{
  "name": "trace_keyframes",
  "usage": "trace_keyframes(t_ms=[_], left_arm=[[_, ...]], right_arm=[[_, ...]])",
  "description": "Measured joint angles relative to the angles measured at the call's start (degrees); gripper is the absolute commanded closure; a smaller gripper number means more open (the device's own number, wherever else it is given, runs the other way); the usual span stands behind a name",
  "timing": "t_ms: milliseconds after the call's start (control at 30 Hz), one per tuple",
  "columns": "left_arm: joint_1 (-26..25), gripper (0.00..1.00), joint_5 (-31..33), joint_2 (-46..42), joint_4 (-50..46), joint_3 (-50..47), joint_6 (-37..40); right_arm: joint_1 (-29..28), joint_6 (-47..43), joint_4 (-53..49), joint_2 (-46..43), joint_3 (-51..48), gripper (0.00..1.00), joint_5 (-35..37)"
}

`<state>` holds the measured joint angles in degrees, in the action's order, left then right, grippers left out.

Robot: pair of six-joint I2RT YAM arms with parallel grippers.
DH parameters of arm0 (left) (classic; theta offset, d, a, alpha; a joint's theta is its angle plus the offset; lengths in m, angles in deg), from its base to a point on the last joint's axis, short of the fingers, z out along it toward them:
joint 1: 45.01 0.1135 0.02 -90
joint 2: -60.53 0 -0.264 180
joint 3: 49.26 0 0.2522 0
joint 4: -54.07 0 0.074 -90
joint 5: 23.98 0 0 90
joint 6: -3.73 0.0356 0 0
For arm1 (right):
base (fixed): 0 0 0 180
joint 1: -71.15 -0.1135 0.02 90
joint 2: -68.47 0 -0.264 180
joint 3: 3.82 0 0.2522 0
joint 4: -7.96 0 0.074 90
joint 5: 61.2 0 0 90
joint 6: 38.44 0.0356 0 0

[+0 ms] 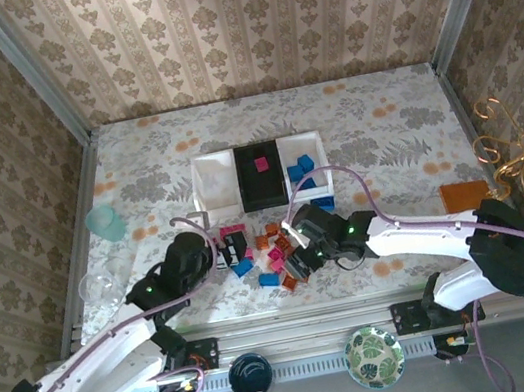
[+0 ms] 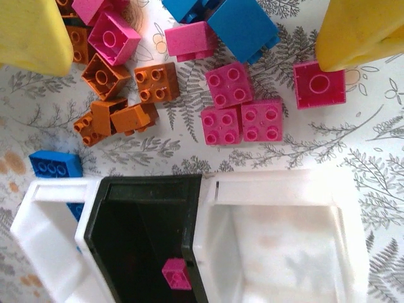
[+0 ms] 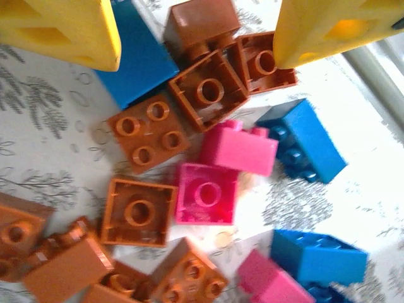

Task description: Sort the legos into containers by color

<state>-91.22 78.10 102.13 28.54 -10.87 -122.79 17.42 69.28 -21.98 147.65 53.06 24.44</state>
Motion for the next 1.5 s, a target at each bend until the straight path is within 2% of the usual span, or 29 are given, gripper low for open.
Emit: trace_keyframes(t_ms=[300, 467, 700, 933, 1267, 1500], left_arm=[[0.0, 0.0, 1.6, -0.4, -1.9, -0.1, -0.4], [0.0, 0.0, 1.9, -0.4, -2.8, -0.3, -0.4], [0.2, 0.0, 2.0, -1.2, -2.9, -1.1, -0.4], [0.5, 0.0, 2.0, -1.4, -2.9, -1.1, -0.4], [0.6, 0.0, 2.0, -3.3, -3.1, -1.3, -0.4], [1.0, 0.0, 2.0, -3.3, -3.1, -1.4, -0.4]], right_arm=[[-6.0, -2.6, -6.2, 3.3, 5.2, 0.35, 2.6], [-6.4, -2.4, -10.0, 3.4, 5.2, 0.4, 4.4], [-7.0, -1.6, -13.5, 3.8, 5.0, 0.4, 4.6], [-7.0, -1.2, -14.1, 10.2, 5.0, 0.4, 4.8], [-7.0, -2.3, -13.1, 13.3, 7.4, 0.41, 8.3], [-7.0, -3.4, -11.8, 14.3, 8.5, 0.57, 8.9]])
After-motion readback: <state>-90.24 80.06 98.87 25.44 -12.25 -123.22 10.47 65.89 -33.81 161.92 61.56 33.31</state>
